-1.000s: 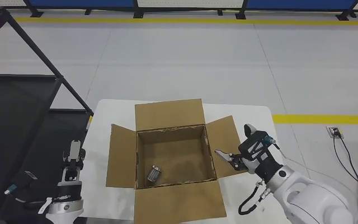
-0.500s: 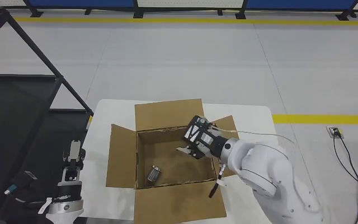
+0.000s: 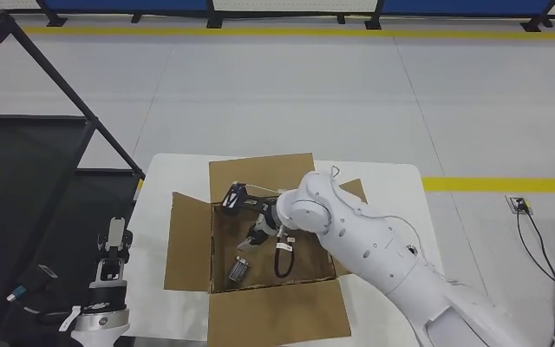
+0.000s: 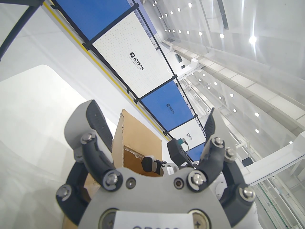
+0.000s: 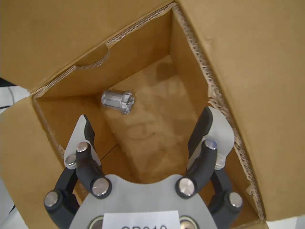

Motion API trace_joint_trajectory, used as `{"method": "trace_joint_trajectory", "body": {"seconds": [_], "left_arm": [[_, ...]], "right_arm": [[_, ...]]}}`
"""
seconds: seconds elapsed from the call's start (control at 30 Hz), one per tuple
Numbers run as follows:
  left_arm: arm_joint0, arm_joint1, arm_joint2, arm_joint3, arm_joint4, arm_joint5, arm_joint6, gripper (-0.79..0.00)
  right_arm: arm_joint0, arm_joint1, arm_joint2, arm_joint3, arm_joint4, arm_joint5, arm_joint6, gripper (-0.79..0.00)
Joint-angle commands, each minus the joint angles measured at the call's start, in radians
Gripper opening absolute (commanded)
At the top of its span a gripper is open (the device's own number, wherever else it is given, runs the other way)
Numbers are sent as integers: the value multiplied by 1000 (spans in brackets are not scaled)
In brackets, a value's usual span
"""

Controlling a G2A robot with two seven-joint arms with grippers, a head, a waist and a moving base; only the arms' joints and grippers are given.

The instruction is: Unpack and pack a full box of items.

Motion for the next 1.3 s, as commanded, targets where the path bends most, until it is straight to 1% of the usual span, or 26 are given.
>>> {"method": "trace_joint_trajectory", "body": {"seconds": [0.0,0.27,0.33,0.4,0.6,0.73,0.77,0.8,0.83,0.87,0.9,0.93,0.97,1.03,1.13,1.17,1.2,1.23,1.27], "left_arm": [[0,0,0,0,0,0,0,0],[0,0,0,0,0,0,0,0],[0,0,0,0,0,0,0,0],[0,0,0,0,0,0,0,0],[0,0,0,0,0,0,0,0],[0,0,0,0,0,0,0,0],[0,0,0,0,0,0,0,0],[0,0,0,0,0,0,0,0],[0,0,0,0,0,0,0,0],[0,0,0,0,0,0,0,0],[0,0,0,0,0,0,0,0],[0,0,0,0,0,0,0,0],[0,0,0,0,0,0,0,0],[0,0,0,0,0,0,0,0],[0,0,0,0,0,0,0,0],[0,0,0,0,0,0,0,0],[0,0,0,0,0,0,0,0],[0,0,0,0,0,0,0,0],[0,0,0,0,0,0,0,0]], "right_arm": [[-2,1,1,-7,-8,6,0,0],[-2,1,1,-7,-8,6,0,0],[-21,0,-5,-1,-30,37,-29,0],[-37,-12,-35,26,-18,0,-15,0],[-12,-73,-95,219,80,-117,-21,0],[5,-117,-122,327,107,-177,-88,0],[9,-127,-128,345,100,-190,-119,-12],[9,-136,-136,367,92,-200,-143,-65],[13,-146,-145,384,77,-204,-163,-86],[12,-155,-154,399,66,-213,-184,-77],[14,-164,-160,421,55,-209,-200,-74],[16,-173,-167,438,43,-197,-215,-95],[15,-182,-173,452,37,-197,-229,-135],[16,-198,-183,481,25,-200,-253,-160],[18,-222,-200,519,-13,-168,-293,-206],[16,-230,-206,530,-20,-167,-293,-200],[15,-238,-208,544,-16,-166,-287,-163],[17,-245,-209,555,-16,-164,-288,-151],[17,-252,-212,565,-17,-169,-287,-188]]}}
